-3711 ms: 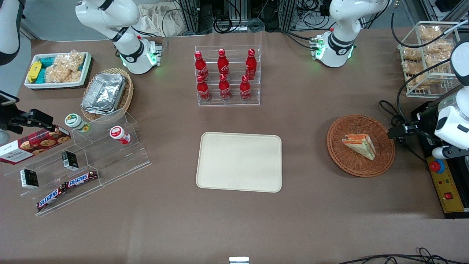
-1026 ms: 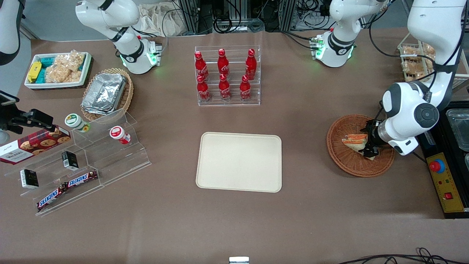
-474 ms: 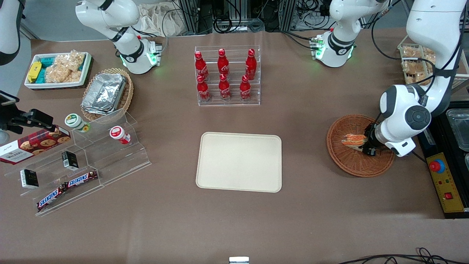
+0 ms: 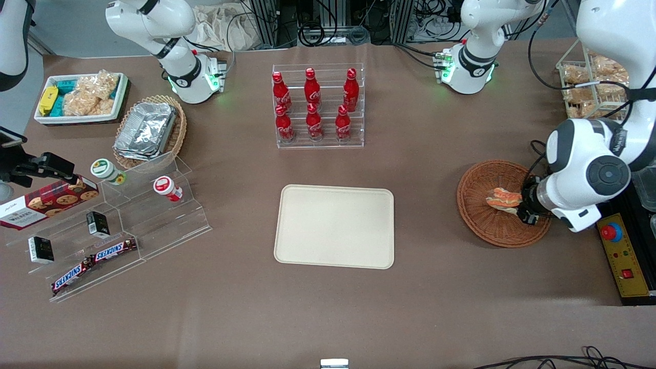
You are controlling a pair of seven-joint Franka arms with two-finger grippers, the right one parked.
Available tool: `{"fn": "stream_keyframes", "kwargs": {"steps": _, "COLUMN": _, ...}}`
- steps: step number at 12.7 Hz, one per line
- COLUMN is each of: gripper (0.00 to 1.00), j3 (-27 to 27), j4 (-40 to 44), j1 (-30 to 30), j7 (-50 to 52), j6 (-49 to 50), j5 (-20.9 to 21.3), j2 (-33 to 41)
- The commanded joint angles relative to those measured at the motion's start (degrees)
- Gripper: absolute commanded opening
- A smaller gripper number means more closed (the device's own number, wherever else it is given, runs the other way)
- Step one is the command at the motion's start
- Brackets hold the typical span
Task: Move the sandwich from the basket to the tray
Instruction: 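Lift the sandwich with the left gripper and carry it toward the beige tray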
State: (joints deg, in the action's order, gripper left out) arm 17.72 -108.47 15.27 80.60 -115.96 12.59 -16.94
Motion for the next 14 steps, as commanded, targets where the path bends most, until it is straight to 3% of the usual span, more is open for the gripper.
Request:
{"fn": "stream_keyframes", "kwargs": {"steps": 1, "gripper": 0.0, "j3": 1.0, "j4": 8.86, "j1": -0.33, "j7": -11.63, "j6": 7.91, "j5": -1.69, "j2": -0.72}}
{"fn": "stream_keyframes", "kwargs": {"steps": 7, "gripper": 0.0, "j3": 11.0, "j4": 21.8, "j1": -0.33, "j7": -37.05, "j6": 16.11, "j5": -1.87, "j2": -2.3}}
{"fn": "stream_keyframes", "kwargs": {"steps": 9, "gripper": 0.0, "j3": 15.05, "j4": 22.86, "j1": -0.41, "j7": -40.86, "j6": 15.06, "j5": -5.71, "j2": -5.1}}
{"fn": "stream_keyframes", "kwargs": {"steps": 10, "gripper": 0.0, "j3": 16.81, "j4": 24.52, "j1": -1.81, "j7": -40.17, "j6": 13.75, "j5": -5.74, "j2": -7.9}}
{"fn": "stream_keyframes", "kwargs": {"steps": 11, "gripper": 0.0, "j3": 16.91, "j4": 26.27, "j1": -4.43, "j7": -40.08, "j6": 13.13, "j5": -5.04, "j2": -10.54}}
{"fn": "stream_keyframes", "kwargs": {"steps": 14, "gripper": 0.0, "j3": 16.74, "j4": 26.91, "j1": -11.91, "j7": -36.59, "j6": 9.45, "j5": 3.29, "j2": -16.96}}
